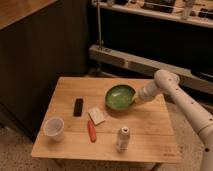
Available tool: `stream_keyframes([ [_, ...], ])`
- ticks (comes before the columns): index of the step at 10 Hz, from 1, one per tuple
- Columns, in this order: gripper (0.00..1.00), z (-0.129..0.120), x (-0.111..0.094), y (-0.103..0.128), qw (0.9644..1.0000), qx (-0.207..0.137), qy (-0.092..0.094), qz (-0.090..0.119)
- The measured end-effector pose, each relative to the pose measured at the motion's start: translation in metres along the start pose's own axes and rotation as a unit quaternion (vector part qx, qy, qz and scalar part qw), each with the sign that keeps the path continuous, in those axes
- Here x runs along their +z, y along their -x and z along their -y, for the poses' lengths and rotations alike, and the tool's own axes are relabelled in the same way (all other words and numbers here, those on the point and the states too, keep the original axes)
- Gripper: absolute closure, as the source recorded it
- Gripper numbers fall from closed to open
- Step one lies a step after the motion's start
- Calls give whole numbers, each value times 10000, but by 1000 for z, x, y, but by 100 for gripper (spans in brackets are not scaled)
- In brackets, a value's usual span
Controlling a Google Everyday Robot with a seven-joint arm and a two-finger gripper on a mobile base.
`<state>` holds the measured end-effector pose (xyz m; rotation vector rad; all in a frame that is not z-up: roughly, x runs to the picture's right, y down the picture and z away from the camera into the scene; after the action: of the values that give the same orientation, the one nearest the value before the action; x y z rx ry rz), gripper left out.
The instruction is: Drag the ceramic bowl in a circle
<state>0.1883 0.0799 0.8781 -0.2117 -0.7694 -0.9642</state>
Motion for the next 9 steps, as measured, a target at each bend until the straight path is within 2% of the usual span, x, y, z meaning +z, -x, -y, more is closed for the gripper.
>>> stream_keyframes([
  [1, 99, -1, 0, -1, 10000, 28, 18, -7],
  [3, 99, -13, 5, -16, 9988, 406, 268, 27],
  [5, 99, -35, 1, -33, 9965, 745, 373, 19],
  [7, 99, -45, -2, -38, 9951, 901, 406, -13],
  [9, 99, -69, -14, -41, 9929, 1102, 431, -101],
])
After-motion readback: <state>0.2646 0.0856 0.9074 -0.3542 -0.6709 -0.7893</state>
